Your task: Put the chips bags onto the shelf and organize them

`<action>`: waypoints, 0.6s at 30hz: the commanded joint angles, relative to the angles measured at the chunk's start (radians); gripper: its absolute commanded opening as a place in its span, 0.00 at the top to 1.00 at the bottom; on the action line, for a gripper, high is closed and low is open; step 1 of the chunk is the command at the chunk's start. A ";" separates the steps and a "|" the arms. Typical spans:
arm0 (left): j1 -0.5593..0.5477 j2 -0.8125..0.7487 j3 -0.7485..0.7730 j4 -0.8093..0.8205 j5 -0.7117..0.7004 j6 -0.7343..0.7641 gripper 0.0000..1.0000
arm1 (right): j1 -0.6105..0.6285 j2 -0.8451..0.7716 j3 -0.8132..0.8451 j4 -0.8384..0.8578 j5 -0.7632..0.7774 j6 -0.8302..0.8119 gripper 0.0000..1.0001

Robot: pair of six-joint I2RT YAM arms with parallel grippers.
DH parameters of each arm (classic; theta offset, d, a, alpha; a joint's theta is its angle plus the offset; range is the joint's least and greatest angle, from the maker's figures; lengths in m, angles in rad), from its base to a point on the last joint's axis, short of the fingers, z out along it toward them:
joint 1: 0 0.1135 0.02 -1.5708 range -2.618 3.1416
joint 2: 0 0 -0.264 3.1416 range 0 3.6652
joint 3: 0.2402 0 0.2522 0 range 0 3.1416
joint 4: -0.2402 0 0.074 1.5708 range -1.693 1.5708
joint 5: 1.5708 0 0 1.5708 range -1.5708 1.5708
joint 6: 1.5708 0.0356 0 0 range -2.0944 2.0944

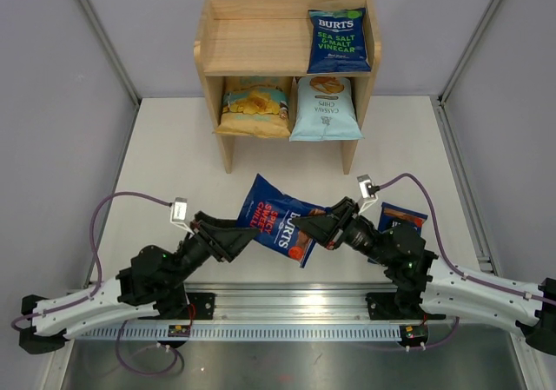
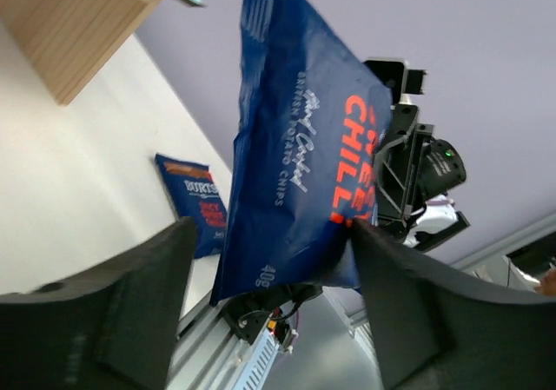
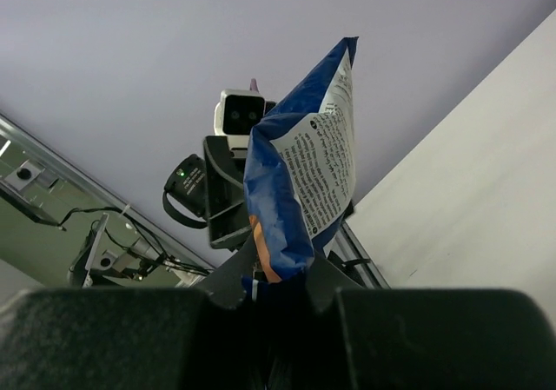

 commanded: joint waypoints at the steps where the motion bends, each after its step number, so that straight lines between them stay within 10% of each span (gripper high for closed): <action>1: 0.000 -0.056 -0.031 0.138 0.056 0.124 0.42 | 0.010 -0.022 0.055 -0.019 -0.059 -0.029 0.84; 8: 0.000 -0.148 -0.039 0.080 0.049 0.167 0.85 | 0.009 -0.069 0.070 -0.088 -0.076 -0.035 0.84; 18: 0.000 -0.203 -0.006 -0.008 0.013 0.204 1.00 | 0.009 -0.028 0.171 -0.268 -0.036 0.022 0.80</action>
